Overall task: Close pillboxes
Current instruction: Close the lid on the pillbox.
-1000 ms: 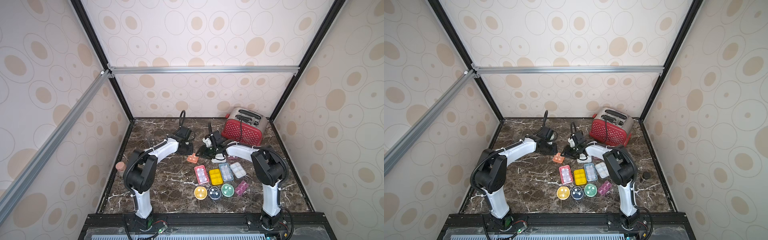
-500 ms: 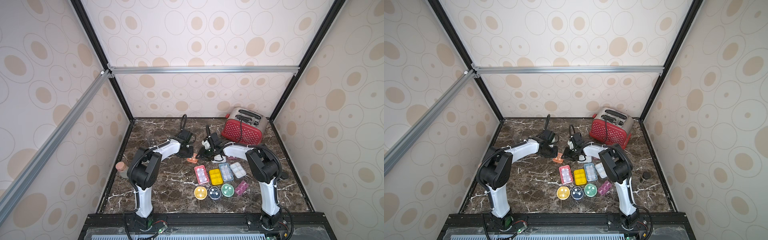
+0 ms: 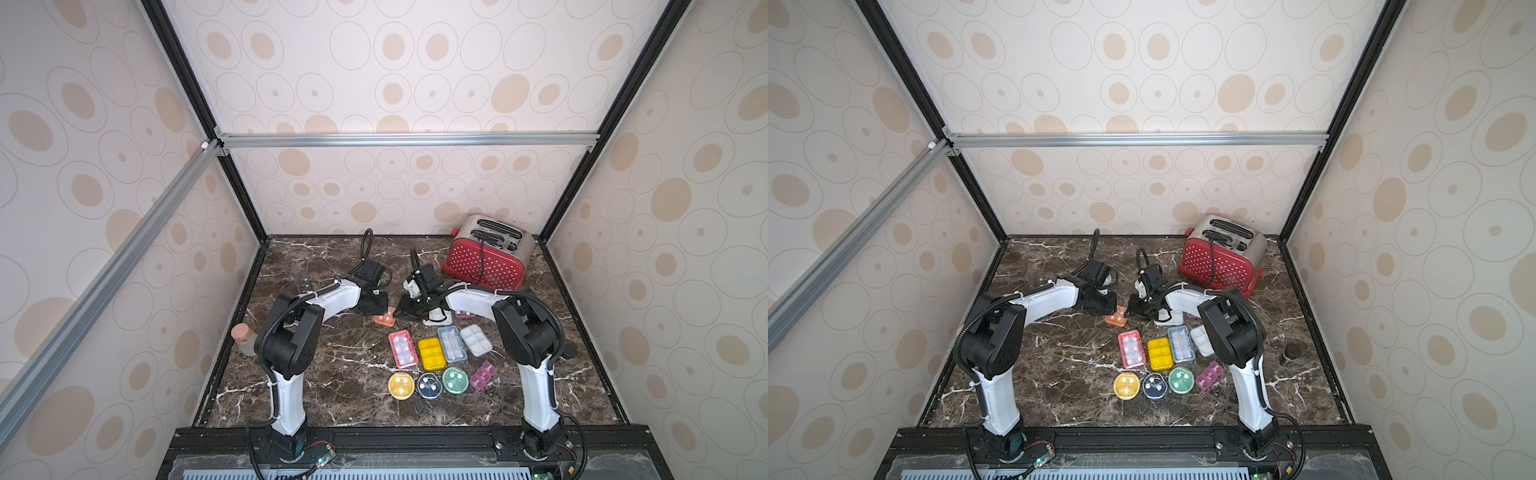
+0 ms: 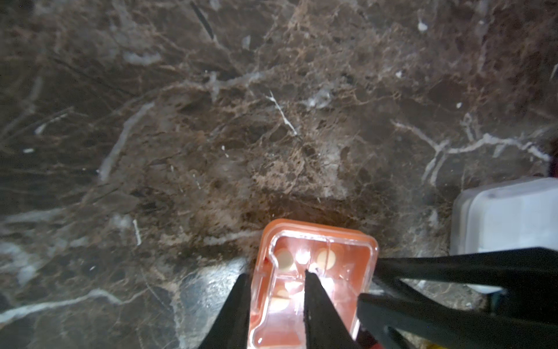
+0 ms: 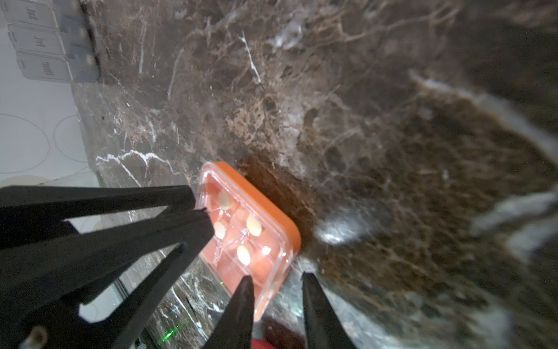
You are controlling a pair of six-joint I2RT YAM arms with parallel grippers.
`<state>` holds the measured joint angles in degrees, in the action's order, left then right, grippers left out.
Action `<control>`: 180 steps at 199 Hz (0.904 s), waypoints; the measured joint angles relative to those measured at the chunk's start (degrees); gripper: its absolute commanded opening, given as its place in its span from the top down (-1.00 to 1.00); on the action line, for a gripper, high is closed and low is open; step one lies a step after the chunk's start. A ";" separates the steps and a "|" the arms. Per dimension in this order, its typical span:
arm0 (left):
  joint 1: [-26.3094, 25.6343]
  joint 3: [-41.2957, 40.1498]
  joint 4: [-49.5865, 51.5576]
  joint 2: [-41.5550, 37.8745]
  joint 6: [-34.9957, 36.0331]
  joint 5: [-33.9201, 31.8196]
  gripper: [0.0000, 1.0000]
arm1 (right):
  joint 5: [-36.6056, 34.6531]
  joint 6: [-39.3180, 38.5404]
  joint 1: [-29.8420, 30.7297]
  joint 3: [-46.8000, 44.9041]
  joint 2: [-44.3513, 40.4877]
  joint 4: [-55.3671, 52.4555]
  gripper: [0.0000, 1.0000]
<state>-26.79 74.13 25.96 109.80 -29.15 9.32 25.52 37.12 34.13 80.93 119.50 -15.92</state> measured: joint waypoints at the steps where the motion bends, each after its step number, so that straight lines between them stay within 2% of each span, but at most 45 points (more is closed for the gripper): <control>1: 0.00 0.00 0.20 -0.07 0.02 -0.09 0.27 | -0.07 -0.15 0.00 0.02 -0.02 -0.13 0.33; 29: 0.42 -0.55 2.56 -4.57 0.28 -2.05 0.13 | -2.38 -8.04 0.00 3.50 -2.10 -8.04 0.10; 46: 1.01 -1.86 3.26 -10.03 0.28 -3.45 0.13 | -3.89 -15.72 0.17 8.92 -2.16 -14.25 -0.20; 63: 2.08 -3.98 3.21 -16.04 0.22 -4.35 0.16 | -6.60 -25.62 1.18 14.73 -2.12 -20.02 -0.67; 87: 4.44 -9.25 2.67 -23.69 -0.39 -5.14 0.16 | -11.17 -37.51 4.11 22.49 -0.22 -25.81 -0.84; 96: 5.70 -11.65 2.60 -26.05 -0.72 -5.18 0.16 | -12.37 -41.62 5.22 25.35 1.33 -27.61 -1.00; 144: 14.12 -22.58 1.99 -34.86 -3.15 -3.54 0.16 | -16.50 -55.60 8.90 33.27 10.71 -34.88 -0.99; 180: 15.56 -24.26 1.51 -37.83 -4.13 -3.08 0.15 | -19.34 -60.06 10.23 38.82 17.25 -38.93 -0.99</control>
<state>-11.22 49.87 27.46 71.96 -33.28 6.24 6.17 -22.94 44.36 119.74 136.75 -54.85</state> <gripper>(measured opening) 0.423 0.996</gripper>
